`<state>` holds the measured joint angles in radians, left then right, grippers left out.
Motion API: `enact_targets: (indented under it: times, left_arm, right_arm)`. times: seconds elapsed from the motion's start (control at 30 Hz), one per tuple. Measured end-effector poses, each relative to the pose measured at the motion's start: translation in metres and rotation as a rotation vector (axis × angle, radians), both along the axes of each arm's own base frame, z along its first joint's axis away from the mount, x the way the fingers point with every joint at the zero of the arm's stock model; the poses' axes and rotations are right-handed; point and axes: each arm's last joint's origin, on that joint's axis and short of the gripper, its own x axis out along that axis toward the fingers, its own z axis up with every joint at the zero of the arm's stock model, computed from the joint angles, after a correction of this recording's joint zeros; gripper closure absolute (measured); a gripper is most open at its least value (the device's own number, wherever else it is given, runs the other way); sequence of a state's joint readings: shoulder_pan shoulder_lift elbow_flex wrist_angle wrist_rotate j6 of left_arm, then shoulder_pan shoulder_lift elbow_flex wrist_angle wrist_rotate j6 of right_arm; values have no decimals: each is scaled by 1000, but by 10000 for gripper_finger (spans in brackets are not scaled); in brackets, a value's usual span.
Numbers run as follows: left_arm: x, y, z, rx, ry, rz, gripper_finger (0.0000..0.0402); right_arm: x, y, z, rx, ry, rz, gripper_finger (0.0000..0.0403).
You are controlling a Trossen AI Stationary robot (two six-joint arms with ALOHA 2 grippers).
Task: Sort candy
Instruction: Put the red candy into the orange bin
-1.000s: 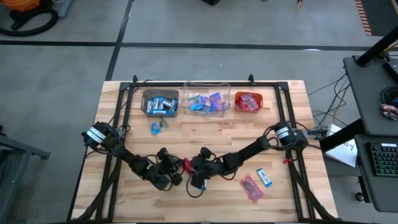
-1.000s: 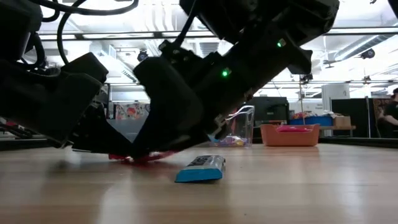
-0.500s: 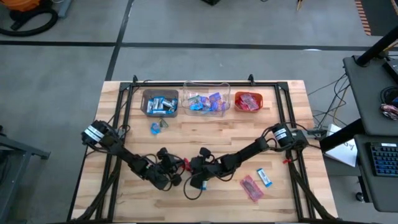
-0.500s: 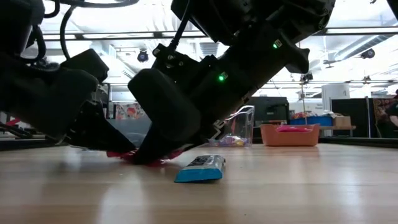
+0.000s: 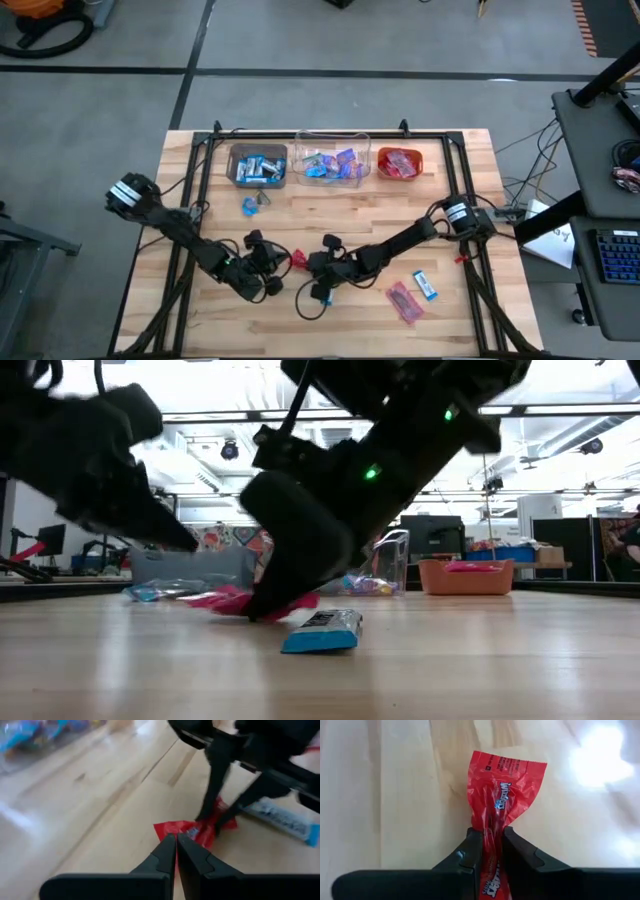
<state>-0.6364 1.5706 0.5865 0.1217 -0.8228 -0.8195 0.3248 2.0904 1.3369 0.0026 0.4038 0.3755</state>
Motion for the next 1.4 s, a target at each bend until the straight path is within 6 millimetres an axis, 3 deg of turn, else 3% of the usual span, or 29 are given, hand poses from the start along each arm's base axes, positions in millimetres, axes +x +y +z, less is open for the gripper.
enact_targets:
  times: [0.13, 0.3, 0.5, 0.63, 0.73, 0.97, 1.13, 1.27, 1.4]
  left_arm:
    - [-5, 2, 22, 28, -28, -47, 401]
    - [-13, 8, 55, 67, -100, -110, 401]
    - [-26, 18, 90, 115, -183, -163, 401]
    - [-33, 23, 104, 131, -226, -179, 401]
    - [-36, 26, 110, 154, -238, -193, 401]
    - [-38, 28, 114, 194, -242, -205, 401]
    - [-39, 29, 115, 228, -243, -166, 401]
    - [-39, 30, 115, 254, -240, -148, 401]
    - [-39, 30, 115, 259, -239, -148, 401]
  right_arm:
    - [-8, -7, 27, -70, 59, 34, 347]
    - [-28, -34, 69, -115, 166, 4, 347]
    - [-65, -80, 124, -161, 255, -51, 347]
    - [-94, -119, 150, -160, 276, -136, 347]
    - [-119, -145, 164, -237, 316, -103, 347]
    - [-181, -208, 167, -306, 391, -156, 347]
    - [-217, -239, 147, -246, 451, -215, 347]
    - [-234, -255, 124, -243, 514, -263, 347]
    - [-238, -265, 105, -242, 525, -294, 347]
